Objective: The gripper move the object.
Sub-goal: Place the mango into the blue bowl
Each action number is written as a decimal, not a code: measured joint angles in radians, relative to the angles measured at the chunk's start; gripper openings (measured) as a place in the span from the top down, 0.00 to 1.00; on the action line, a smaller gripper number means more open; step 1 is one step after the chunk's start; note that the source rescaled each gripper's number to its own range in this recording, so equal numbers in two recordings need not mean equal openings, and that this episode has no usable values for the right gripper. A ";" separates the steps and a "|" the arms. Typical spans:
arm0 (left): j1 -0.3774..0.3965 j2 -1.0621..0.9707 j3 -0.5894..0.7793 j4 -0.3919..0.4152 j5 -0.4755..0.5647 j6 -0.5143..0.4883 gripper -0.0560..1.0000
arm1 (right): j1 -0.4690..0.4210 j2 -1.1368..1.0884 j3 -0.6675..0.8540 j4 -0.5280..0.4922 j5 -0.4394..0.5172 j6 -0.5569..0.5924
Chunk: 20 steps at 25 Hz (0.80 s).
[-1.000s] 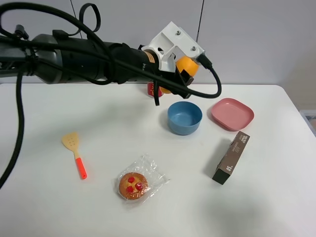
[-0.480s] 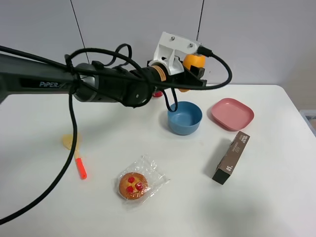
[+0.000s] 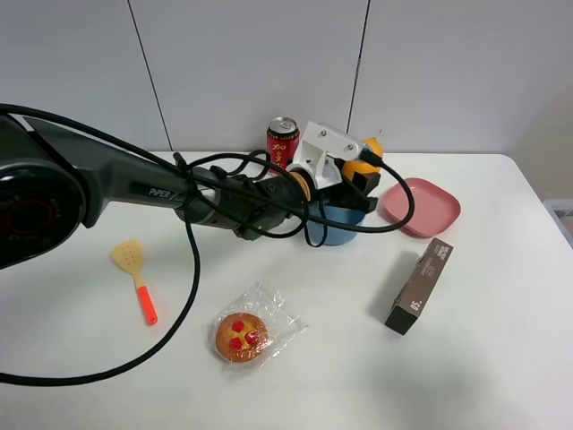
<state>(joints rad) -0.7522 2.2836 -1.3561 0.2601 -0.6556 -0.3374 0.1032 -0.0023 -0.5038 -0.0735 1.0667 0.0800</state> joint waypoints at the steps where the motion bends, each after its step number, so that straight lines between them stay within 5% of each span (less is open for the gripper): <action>1: 0.000 0.007 0.000 0.000 0.000 0.000 0.92 | 0.000 0.000 0.000 0.000 0.000 0.000; 18: 0.016 0.046 0.000 0.001 0.063 -0.002 0.92 | 0.000 0.000 0.000 0.000 0.000 0.000; 20: 0.016 0.046 0.000 0.001 0.063 -0.021 0.79 | 0.000 0.000 0.000 0.000 0.000 0.000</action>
<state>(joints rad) -0.7357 2.3297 -1.3561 0.2609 -0.5925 -0.3584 0.1032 -0.0023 -0.5038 -0.0735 1.0667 0.0800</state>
